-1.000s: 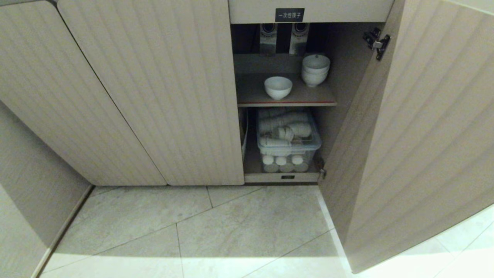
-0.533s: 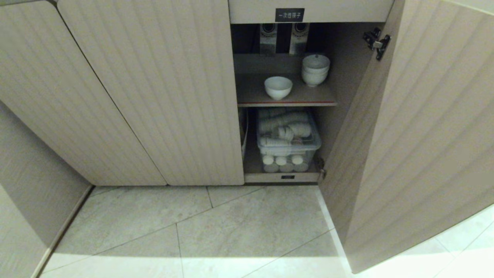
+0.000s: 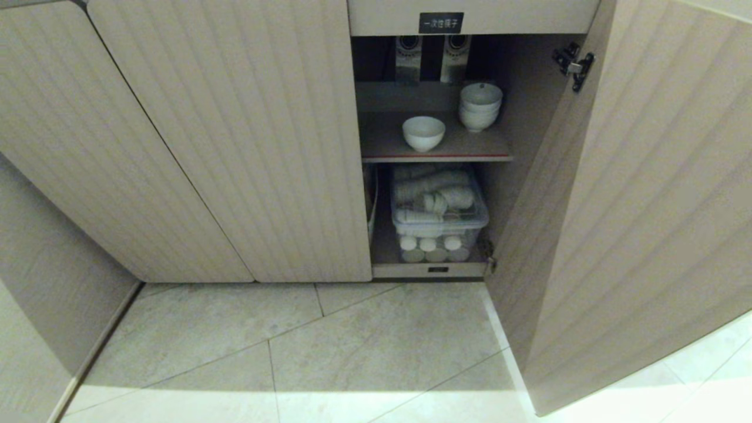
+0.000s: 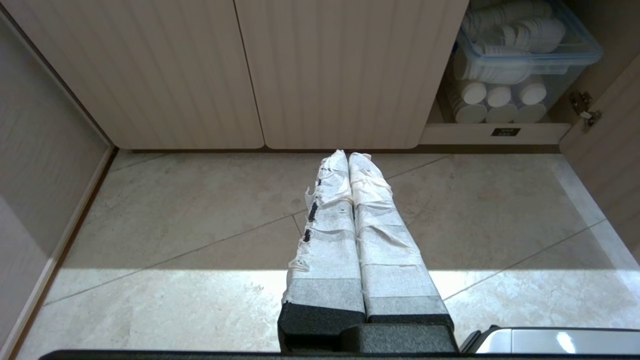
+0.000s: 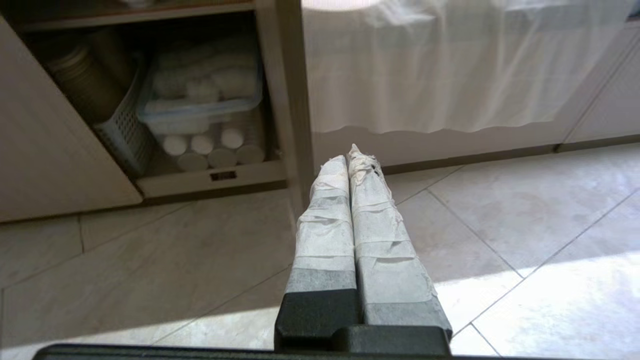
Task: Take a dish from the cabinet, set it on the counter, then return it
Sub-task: Close the cabinet door
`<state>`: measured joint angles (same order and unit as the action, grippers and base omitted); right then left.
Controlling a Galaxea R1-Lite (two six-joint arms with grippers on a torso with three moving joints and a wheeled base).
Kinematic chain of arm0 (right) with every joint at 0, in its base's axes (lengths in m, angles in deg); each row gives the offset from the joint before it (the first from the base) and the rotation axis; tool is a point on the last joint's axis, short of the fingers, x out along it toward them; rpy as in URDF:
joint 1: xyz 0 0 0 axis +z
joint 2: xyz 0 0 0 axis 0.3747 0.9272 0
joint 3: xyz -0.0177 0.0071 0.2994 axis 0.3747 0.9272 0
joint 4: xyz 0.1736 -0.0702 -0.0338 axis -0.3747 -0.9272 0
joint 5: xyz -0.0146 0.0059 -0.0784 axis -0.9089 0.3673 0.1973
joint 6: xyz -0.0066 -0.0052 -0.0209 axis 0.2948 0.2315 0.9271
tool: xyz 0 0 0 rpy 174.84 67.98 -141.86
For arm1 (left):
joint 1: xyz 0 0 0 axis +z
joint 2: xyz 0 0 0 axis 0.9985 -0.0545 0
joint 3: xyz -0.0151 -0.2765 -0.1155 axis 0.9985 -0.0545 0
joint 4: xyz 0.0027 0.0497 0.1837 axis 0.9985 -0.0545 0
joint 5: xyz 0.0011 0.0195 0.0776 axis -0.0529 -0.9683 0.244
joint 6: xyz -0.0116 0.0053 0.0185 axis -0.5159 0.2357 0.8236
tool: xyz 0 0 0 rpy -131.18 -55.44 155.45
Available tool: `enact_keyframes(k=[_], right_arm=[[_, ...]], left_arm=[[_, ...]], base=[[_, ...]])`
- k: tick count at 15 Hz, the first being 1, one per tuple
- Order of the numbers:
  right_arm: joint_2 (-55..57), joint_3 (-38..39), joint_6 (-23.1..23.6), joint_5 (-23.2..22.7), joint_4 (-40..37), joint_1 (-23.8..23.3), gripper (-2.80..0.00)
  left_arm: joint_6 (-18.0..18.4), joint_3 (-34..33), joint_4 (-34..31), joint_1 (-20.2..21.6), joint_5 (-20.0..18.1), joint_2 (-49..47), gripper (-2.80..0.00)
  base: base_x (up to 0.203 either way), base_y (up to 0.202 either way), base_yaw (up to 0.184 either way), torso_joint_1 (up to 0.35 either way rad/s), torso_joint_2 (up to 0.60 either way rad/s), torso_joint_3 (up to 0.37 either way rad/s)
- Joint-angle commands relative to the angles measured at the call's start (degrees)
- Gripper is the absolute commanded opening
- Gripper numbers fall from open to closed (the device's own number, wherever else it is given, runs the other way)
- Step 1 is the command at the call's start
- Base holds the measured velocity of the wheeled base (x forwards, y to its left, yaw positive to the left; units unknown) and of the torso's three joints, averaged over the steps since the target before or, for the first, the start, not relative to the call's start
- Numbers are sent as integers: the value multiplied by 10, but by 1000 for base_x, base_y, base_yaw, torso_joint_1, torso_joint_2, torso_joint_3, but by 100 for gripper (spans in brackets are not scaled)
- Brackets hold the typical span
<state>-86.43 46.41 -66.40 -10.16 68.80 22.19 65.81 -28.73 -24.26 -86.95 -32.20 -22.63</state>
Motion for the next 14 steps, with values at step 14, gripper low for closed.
enact_keyframes(k=[14], right_arm=[[220, -141, 41, 71, 90, 1, -280]], left_arm=[[0, 0, 0, 0, 0, 0, -280]], base=[[0, 0, 0, 0, 0, 0]])
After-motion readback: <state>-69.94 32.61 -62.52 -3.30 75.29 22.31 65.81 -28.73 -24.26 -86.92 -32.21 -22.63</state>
